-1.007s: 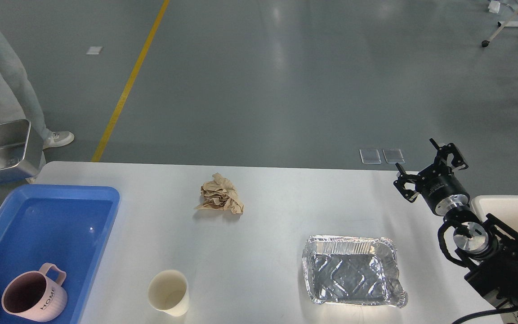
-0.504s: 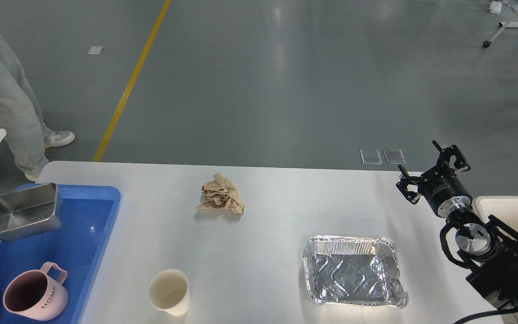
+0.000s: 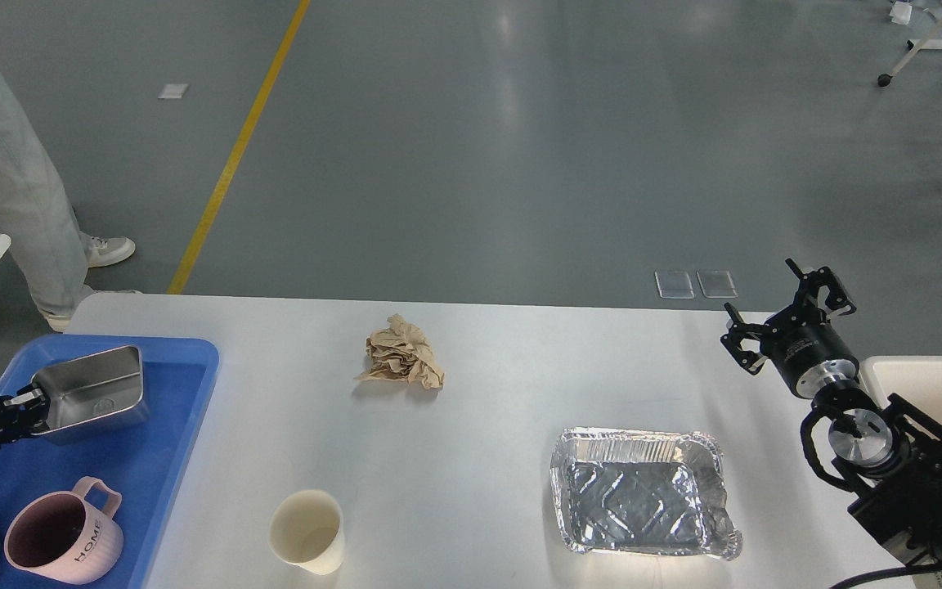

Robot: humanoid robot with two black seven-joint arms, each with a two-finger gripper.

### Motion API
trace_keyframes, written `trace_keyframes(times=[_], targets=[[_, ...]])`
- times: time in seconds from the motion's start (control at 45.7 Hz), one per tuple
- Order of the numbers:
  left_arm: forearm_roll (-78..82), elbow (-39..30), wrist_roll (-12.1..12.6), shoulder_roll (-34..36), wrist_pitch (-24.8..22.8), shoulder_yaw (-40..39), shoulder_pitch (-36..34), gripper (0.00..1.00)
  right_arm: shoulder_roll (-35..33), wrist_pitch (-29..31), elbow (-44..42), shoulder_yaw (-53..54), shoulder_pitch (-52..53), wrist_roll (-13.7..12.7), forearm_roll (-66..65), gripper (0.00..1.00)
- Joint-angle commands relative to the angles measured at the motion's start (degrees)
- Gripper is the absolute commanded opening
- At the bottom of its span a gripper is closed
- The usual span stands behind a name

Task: Tidy desktop
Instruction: 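Lower the steel tray into the blue bin and release it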

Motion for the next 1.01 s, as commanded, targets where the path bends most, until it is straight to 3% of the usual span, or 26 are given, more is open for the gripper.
trace_keyframes(times=[0.0, 0.153, 0.35, 0.504, 0.613, 0.832, 0.92, 0.985], targets=[[0.1, 1.9, 0.6, -2.8, 1.0, 0.1, -0.1, 0.01, -0.1, 0.0, 0.0, 0.0, -0.1, 0.0, 0.0, 1.0], [0.1, 3.1, 0.7, -4.6, 2.0, 0.1, 0.0, 0.03, -0.3, 0.0, 0.0, 0.0, -0.1, 0.0, 0.0, 1.0], [-0.4, 3.1, 0.6, -4.7, 2.5, 0.0, 0.0, 0.13, -0.3, 0.0, 0.0, 0.0, -0.1, 0.1, 0.0, 1.0], [-1.1, 3.1, 0.3, -4.7, 4.4, -0.4, -0.1, 0.4, -0.3, -0.1, 0.1, 0.0, -0.1, 0.0, 0.0, 1.0], [-1.1, 3.1, -0.2, -4.5, 5.9, -0.8, 0.0, 0.52, -0.3, -0.1, 0.1, 0.0, -0.1, 0.0, 0.0, 1.0], [-6.4, 3.0, -0.6, -3.7, 5.9, -1.2, -0.1, 0.85, -0.3, -0.1, 0.2, 0.0, -0.1, 0.0, 0.0, 1.0], [-9.7, 3.0, -2.9, -3.5, 5.1, -1.3, -0.1, 0.94, -0.3, -0.1, 0.2, 0.1, 0.0, 0.0, 0.0, 1.0], [-10.6, 2.8, -6.9, -3.3, 4.7, -1.3, -0.1, 0.96, -0.3, -0.1, 0.3, 0.1, 0.0, 0.0, 0.0, 1.0]])
